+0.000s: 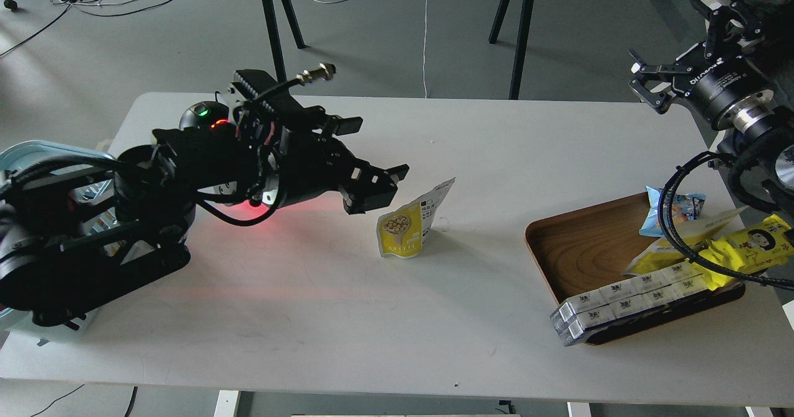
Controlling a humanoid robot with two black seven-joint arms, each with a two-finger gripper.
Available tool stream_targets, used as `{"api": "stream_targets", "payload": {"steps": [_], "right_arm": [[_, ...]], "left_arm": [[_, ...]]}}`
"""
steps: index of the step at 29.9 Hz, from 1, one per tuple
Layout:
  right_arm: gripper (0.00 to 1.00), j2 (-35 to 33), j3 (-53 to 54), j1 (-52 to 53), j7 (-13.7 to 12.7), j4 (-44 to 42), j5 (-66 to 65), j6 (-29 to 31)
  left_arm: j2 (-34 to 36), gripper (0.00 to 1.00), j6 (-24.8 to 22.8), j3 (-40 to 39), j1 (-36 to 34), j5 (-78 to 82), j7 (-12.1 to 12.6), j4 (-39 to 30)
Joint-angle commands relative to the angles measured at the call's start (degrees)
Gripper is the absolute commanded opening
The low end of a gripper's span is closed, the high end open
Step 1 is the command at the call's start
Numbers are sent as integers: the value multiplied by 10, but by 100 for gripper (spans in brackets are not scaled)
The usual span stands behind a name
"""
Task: Scan snack and place in basket
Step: 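Reach the left gripper to the yellow packet on the table, then grasp the yellow packet with the left gripper and lift it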
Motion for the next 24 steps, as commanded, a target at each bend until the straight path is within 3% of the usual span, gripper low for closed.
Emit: {"api": "stream_targets", "payload": {"steps": [1, 11, 21, 22, 24], "right_arm": [[99, 1, -2, 0, 0, 0, -1, 1], [98, 18, -2, 0, 1, 2, -2, -1], [98, 26, -1, -1, 1, 1, -2, -1], [98, 26, -1, -1, 1, 0, -2, -1], [98, 27, -2, -1, 1, 0, -2, -1]], "left_arm": [[-35, 100, -9, 1, 3, 43, 10, 1], [-90, 100, -9, 3, 27, 119, 10, 48], [-125, 98, -9, -2, 111, 155, -7, 80], [-129, 97, -9, -3, 115, 155, -10, 83], [-134, 85, -9, -5, 121, 155, -11, 85]]}}
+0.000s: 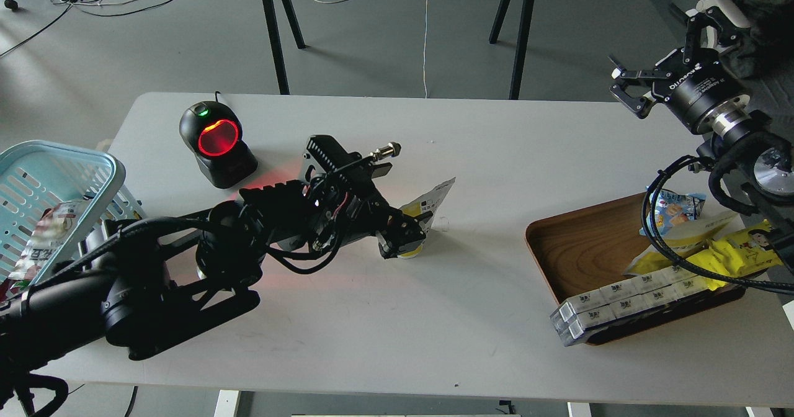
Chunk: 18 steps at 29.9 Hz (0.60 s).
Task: Scan snack and place in basket
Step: 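Grasp the yellow packet with the left gripper and lift it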
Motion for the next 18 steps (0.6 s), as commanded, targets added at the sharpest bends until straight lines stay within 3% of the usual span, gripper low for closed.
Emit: {"api": "stream_targets", "payload": {"steps": [1, 5, 7, 9, 11, 18], "right_arm": [[98, 2, -1, 1, 0, -1, 0, 0], [98, 9, 0, 1, 0, -1, 0, -1], [98, 9, -1, 0, 0, 0, 0, -1], [98, 9, -1, 0, 0, 0, 0, -1], [98, 9, -1, 0, 0, 0, 0, -1], [98, 9, 1, 1, 0, 0, 0, -1]], "left_arm": [[-9, 76, 0, -4, 14, 0, -9, 6], [-9, 39, 0, -4, 15, 0, -29, 11], [-9, 30, 0, -4, 16, 0, -42, 11], [-8, 6, 0, -4, 16, 0, -48, 11], [-8, 0, 0, -5, 16, 0, -47, 11], [-5, 0, 0, -19, 16, 0, -47, 8]]}}
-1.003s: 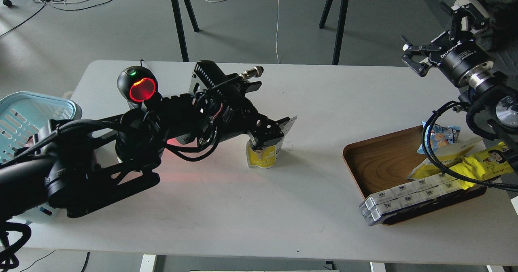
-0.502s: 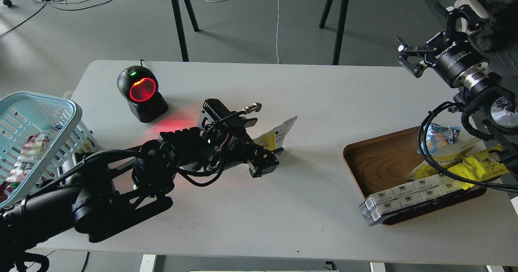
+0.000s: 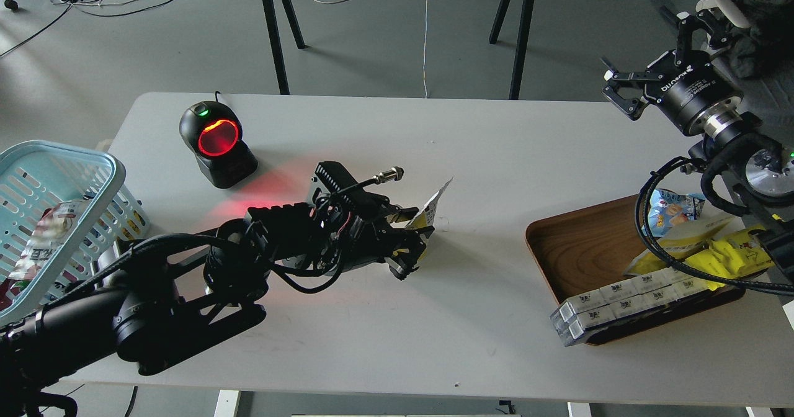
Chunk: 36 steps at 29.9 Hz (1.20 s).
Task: Scan snack and place in basket
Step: 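Grasp the yellow packet with the left gripper and lift it, then hold the packet in front of the scanner's red light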
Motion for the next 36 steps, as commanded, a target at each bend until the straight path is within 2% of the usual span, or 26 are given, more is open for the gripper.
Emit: {"api": "stream_targets", "payload": {"steps": [1, 6, 13, 18, 23, 31, 36], "right_arm": [[98, 0, 3, 0, 0, 0, 0, 1], [98, 0, 4, 0, 0, 1, 0, 1], [98, 0, 7, 1, 0, 1, 0, 2], [98, 0, 9, 3, 0, 3, 1, 3], [98, 0, 9, 5, 0, 3, 1, 7], [98, 0, 9, 4, 0, 3, 1, 7], [98, 0, 9, 3, 0, 3, 1, 7]], "left_arm": [[4, 0, 0, -15, 0, 0, -1, -4], [34, 0, 0, -31, -10, 0, -13, -16], [117, 0, 0, -62, -13, 0, -67, -59], [163, 0, 23, -85, -13, 0, -101, -61], [211, 0, 19, -117, -13, 0, -141, -69], [284, 0, 24, -133, -12, 0, -144, -81], [301, 0, 31, -143, -9, 0, -138, -88]]}}
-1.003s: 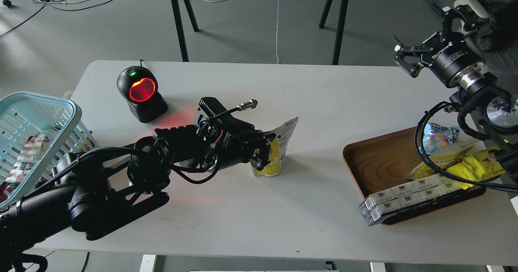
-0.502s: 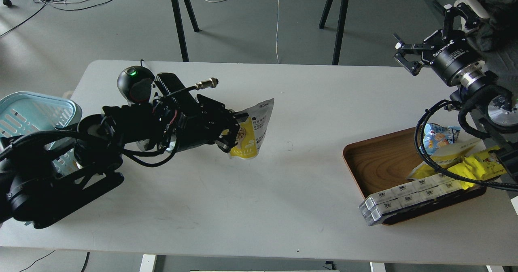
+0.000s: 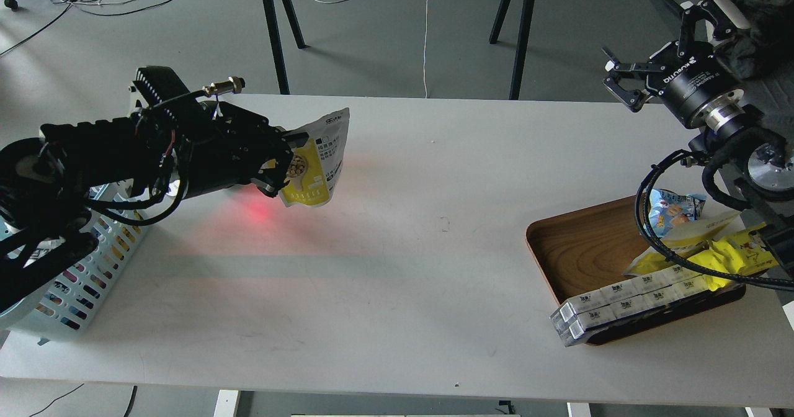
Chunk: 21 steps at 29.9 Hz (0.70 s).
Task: Scan snack and place in basket
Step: 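Hold the packet in front of the scanner's red light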
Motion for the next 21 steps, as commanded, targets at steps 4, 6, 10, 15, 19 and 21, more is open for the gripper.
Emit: {"api": "stream_targets", "payload": {"steps": [4, 6, 10, 15, 19, 21], "right_arm": [[98, 0, 0, 0, 0, 0, 0, 0], [99, 0, -1, 0, 0, 0, 0, 0], [98, 0, -1, 0, 0, 0, 0, 0], [98, 0, -1, 0, -1, 0, 0, 0], [98, 0, -1, 0, 0, 0, 0, 0], [98, 0, -1, 0, 0, 0, 0, 0]], "left_arm": [[9, 0, 18, -12, 5, -26, 3, -1], [12, 0, 17, -12, 6, -41, 4, -1], [30, 0, 14, -8, 6, -42, 0, -1], [32, 0, 1, -3, -2, -41, -3, -1], [30, 0, -26, -3, -8, -41, 0, -1], [28, 0, -26, -3, -15, -40, 2, -1]]}}
